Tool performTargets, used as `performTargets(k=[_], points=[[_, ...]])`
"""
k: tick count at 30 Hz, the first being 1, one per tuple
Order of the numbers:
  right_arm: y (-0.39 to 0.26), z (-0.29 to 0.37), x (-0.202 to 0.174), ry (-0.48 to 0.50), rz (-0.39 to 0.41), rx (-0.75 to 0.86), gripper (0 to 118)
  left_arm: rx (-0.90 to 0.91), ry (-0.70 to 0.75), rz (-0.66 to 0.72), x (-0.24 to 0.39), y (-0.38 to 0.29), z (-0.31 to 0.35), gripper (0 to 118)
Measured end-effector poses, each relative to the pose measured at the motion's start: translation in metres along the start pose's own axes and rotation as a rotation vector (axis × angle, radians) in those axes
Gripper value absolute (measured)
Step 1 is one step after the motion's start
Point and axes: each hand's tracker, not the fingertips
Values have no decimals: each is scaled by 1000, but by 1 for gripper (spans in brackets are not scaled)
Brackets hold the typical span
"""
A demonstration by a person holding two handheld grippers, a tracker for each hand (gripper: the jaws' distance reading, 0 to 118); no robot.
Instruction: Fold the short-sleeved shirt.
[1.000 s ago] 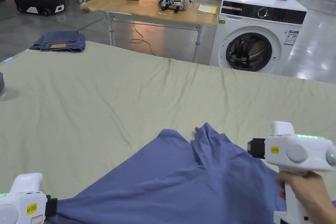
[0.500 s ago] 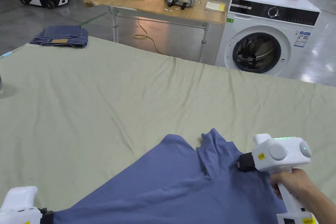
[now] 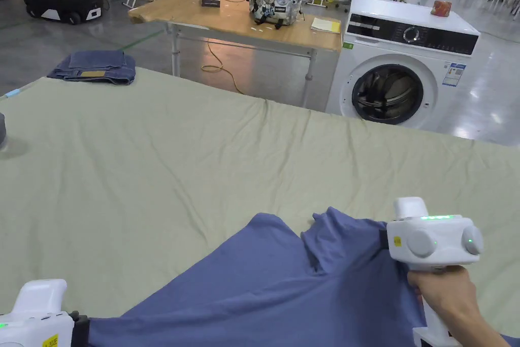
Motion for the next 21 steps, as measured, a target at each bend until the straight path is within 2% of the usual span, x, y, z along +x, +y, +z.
performTargets(k=[2, 5, 7, 10, 13, 17, 21], points=[[5, 28, 13, 2, -11, 65, 1, 58, -14, -5, -2, 6, 8, 0], [11, 69, 32, -55, -19, 160, 1, 99, -58, -28, 0, 19, 19, 0], [18, 95, 49, -83, -45, 199, 1, 147, -49, -91, 7, 32, 26, 0], [28, 132, 75, -111, -82, 255, 1, 197, -96, -93, 26, 61, 47, 0], [41, 167, 96, -134, -120, 329, 1, 287, -111, -145, 49, 107, 68, 0], [65, 204, 122, -214, -128, 414, 1, 365, -134, -171, 83, 180, 98, 0], [96, 232, 148, -257, -150, 440, 1, 468, -155, -213, 122, 249, 132, 0]])
